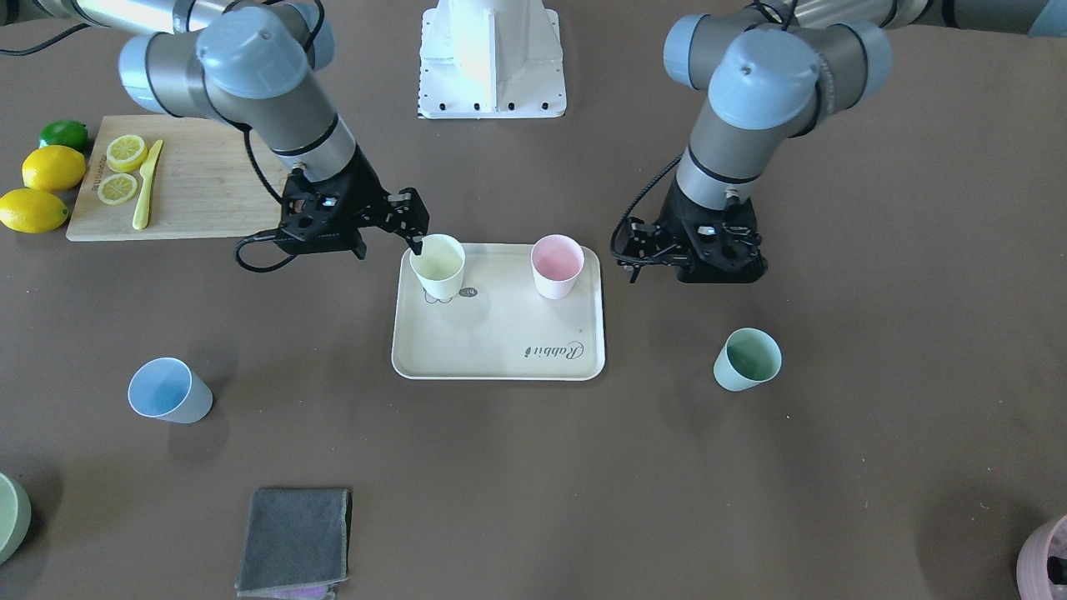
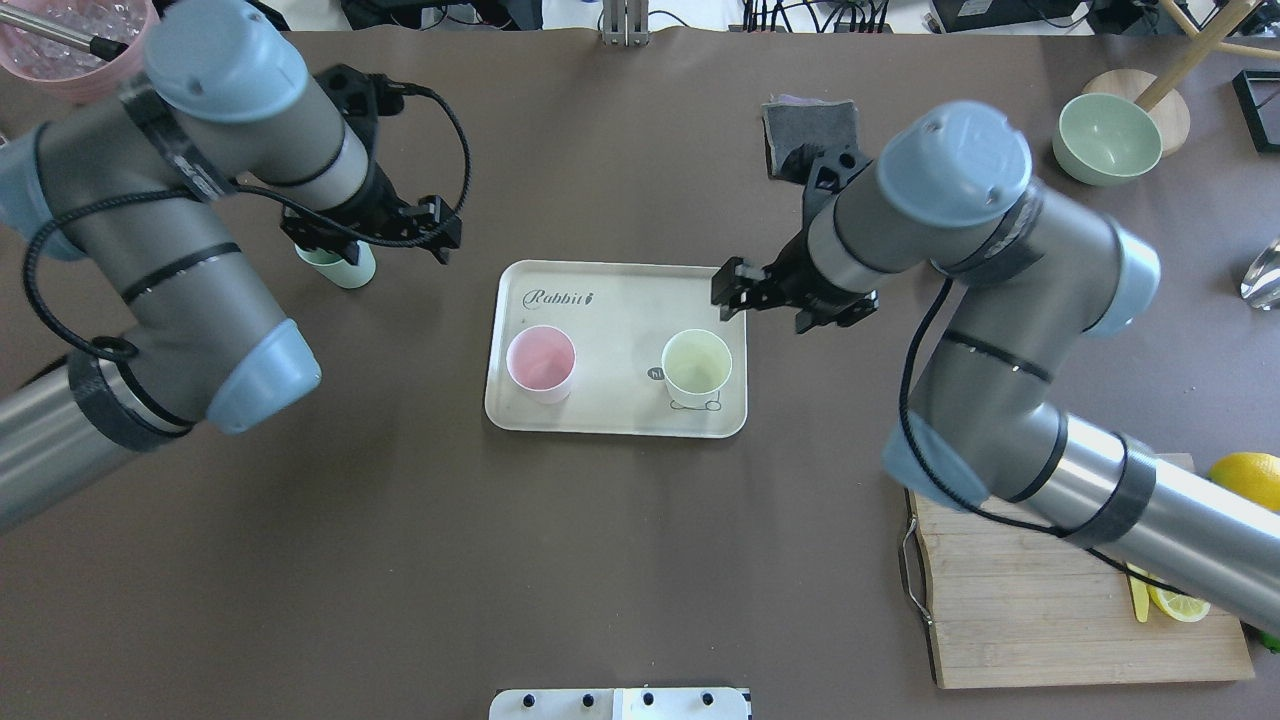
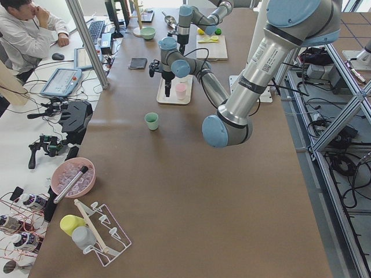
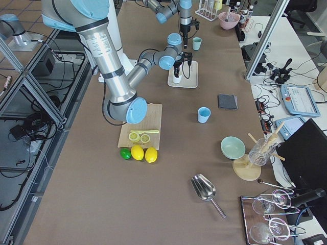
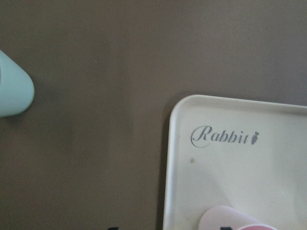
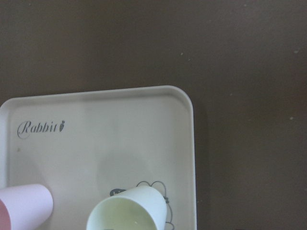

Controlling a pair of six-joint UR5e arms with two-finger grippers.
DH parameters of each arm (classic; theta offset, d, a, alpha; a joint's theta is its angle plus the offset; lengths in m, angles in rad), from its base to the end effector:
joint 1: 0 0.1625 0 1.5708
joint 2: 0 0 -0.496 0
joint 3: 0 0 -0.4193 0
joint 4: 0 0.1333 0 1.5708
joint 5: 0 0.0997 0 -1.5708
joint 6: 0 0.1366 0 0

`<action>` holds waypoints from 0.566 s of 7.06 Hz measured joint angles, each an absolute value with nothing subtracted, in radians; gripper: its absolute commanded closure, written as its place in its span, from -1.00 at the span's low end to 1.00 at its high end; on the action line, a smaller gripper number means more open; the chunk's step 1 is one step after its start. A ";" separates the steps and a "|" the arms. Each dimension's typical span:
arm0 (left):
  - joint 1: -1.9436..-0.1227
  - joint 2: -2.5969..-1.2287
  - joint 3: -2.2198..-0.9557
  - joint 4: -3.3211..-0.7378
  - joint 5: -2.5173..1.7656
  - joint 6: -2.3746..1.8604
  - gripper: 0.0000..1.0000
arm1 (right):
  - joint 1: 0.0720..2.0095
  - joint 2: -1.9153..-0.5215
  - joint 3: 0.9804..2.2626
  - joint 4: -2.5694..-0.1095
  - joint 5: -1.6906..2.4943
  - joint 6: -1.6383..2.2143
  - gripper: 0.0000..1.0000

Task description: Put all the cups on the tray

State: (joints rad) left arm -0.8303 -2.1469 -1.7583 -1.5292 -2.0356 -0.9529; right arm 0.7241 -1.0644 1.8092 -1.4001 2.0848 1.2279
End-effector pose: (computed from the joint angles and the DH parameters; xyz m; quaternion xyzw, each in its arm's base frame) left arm 0.4384 -0.5864 0.3142 0.0663 0.4002 -0.0156 0.9139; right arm -0.4835 -0.5159 0.3055 0.0210 -0.4840 0.0541 0.8732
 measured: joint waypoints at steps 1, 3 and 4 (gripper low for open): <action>-0.893 -2.129 -1.750 -1.505 -2.040 -0.852 -0.96 | 0.823 -1.094 1.819 -1.430 2.176 1.126 -1.00; -0.946 -2.118 -1.668 -1.515 -2.042 -0.745 -0.94 | 0.962 -1.164 1.805 -1.478 2.250 0.904 -1.00; -0.953 -2.106 -1.617 -1.564 -2.042 -0.730 -0.91 | 1.007 -1.179 1.784 -1.511 2.259 0.814 -1.00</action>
